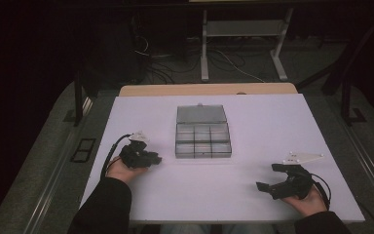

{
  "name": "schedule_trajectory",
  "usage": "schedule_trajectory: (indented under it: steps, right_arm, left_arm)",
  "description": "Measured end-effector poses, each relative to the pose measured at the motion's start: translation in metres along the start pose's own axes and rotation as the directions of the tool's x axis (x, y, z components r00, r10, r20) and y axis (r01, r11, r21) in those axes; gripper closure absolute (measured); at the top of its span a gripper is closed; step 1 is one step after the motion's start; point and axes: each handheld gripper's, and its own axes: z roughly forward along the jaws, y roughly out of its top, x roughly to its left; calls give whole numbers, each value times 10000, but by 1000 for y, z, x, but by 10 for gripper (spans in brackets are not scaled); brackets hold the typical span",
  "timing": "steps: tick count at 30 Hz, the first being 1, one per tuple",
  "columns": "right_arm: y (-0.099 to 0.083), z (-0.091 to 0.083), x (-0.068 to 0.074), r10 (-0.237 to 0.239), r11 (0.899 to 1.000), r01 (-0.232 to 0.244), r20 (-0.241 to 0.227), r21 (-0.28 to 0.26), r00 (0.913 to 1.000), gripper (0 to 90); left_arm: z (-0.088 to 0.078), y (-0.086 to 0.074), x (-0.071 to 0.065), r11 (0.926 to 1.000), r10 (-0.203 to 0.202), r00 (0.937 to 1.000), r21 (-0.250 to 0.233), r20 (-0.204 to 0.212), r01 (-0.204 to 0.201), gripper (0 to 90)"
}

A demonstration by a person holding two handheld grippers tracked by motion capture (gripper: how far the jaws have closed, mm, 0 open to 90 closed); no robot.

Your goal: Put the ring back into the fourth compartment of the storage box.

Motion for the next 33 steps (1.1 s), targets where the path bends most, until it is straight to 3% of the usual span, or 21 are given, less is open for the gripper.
schedule_trajectory:
  steps: [7, 13, 21, 33]
  right_arm:
    - [0, 0, 0, 2, 10000, -2, 3, 2, 10000, 0]
    - [0, 0, 0, -4, 10000, 4, 3, -8, 10000, 0]
    - [0, 0, 0, 7, 10000, -7, 11, -2, 10000, 0]
    - [0, 0, -1, 2, 10000, -2, 4, -8, 10000, 0]
  left_arm:
    - [-1, 0, 1, 10000, 41, 9998, -42, 176, -40, 709]
    - [-6, 1, 1, 9994, -9, 9995, -353, 320, 20, 711]
    - [-18, 5, 1, 9923, -271, 9973, -1186, 683, 351, 711]
    - [-33, 18, -1, 9874, 142, 9983, -1582, 571, -51, 711]
